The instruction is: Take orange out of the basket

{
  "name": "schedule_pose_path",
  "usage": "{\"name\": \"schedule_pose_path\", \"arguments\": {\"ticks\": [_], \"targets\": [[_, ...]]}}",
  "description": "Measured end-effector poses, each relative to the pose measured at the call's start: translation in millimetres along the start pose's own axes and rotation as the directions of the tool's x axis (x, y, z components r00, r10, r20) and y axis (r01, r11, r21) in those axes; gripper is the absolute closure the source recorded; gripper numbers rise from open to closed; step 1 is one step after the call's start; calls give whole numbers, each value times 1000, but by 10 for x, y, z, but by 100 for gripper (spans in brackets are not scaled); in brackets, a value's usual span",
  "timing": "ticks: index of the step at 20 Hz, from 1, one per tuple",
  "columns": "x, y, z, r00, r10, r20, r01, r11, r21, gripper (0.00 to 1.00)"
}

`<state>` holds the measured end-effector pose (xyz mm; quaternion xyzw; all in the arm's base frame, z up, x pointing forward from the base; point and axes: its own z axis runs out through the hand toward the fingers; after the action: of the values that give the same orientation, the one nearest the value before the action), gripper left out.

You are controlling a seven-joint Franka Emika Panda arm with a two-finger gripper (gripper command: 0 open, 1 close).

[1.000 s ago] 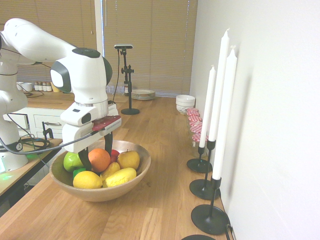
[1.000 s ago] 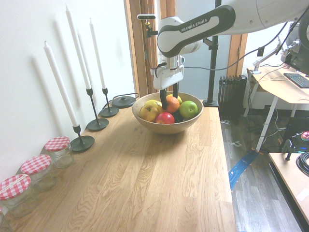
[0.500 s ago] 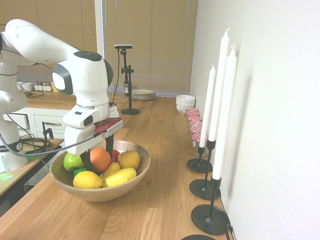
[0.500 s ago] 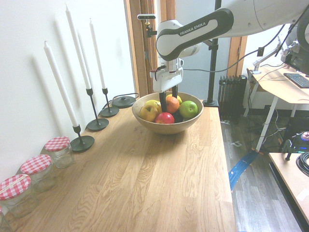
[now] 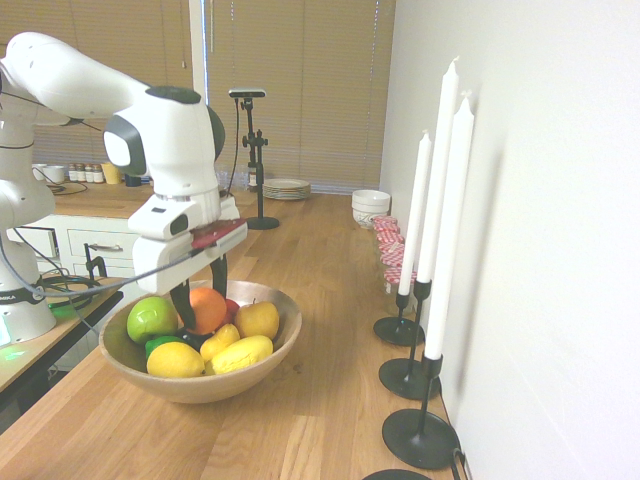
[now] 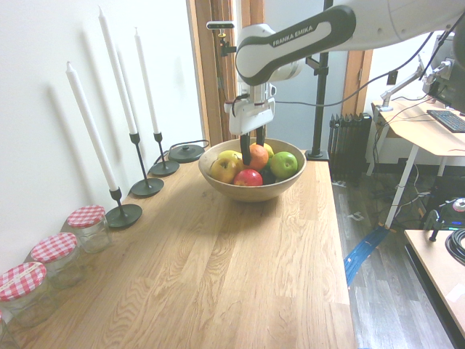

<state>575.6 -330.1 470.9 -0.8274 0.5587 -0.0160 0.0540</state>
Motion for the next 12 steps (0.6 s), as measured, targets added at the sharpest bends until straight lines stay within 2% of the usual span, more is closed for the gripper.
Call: {"name": "schedule_pose_path", "arguments": {"ticks": [6,10,12], "targets": [[-973,-564,-964,989,-136,-49,141,985,96,100],[-1814,-994,-1315,969,-231,-87,239,965,110,100],[-2190,-1122,-1321,959,-270,-90,279,954,106,100]]}}
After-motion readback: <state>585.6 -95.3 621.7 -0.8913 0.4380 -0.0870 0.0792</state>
